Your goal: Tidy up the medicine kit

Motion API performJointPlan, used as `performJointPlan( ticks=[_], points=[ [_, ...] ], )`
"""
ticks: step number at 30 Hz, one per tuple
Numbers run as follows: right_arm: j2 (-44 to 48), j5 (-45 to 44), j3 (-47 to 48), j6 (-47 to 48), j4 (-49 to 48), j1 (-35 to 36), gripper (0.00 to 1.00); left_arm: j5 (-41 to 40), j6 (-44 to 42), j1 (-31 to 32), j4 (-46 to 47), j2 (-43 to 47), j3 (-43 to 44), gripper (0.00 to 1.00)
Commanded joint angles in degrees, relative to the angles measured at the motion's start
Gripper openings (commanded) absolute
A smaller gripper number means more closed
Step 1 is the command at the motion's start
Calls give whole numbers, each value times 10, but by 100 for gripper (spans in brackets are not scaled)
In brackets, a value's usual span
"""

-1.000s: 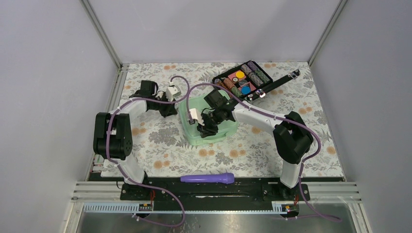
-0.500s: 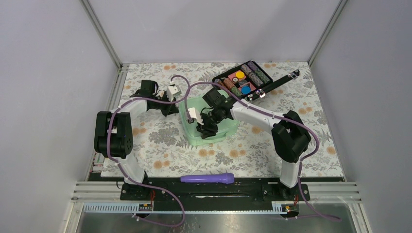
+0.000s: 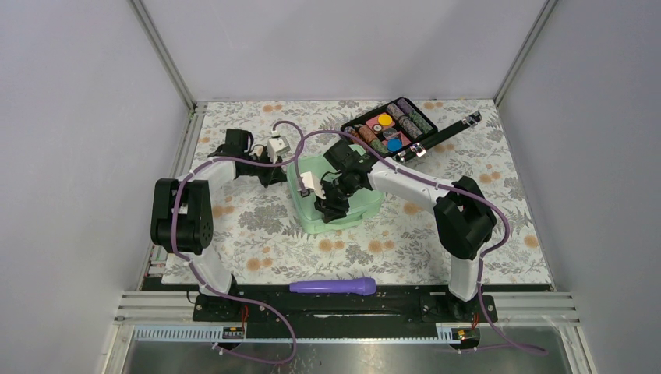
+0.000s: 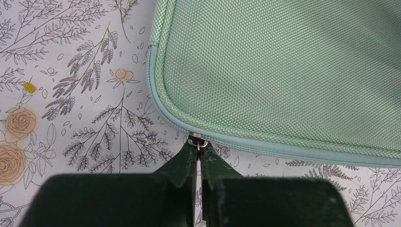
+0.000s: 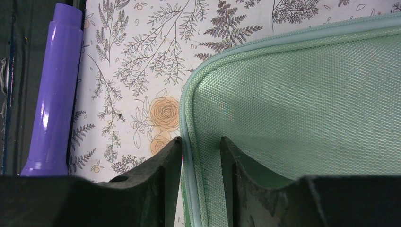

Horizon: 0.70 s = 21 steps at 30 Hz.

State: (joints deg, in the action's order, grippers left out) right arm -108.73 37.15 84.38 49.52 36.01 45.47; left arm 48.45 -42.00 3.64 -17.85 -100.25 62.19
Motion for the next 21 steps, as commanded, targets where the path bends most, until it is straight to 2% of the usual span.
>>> performJointPlan(
  ticks=[1,3,8,13,17,19,21],
  points=[
    [-8,-23,0,-5,28,1,42,46,-26,8,35,37,28,0],
    [-7,-26,-3,-16,20,1,42,13,-39,0,-14,51,38,0],
    [-6,-25,-13,-68,-23,0,42,-64,-128,-14,-211,54,85,0],
    [-19,-35,-13,-162,-83,1,39,-98,-86,-11,-332,18,149,0],
    [-26,-47,-11,-195,-120,1,37,-155,-68,-7,-426,-18,194,0],
    [-26,-21,-11,-179,-121,1,42,-182,-52,-7,-462,-38,216,0],
    [-20,19,-11,-117,-101,1,52,-203,-36,-6,-476,-48,226,0]
  ],
)
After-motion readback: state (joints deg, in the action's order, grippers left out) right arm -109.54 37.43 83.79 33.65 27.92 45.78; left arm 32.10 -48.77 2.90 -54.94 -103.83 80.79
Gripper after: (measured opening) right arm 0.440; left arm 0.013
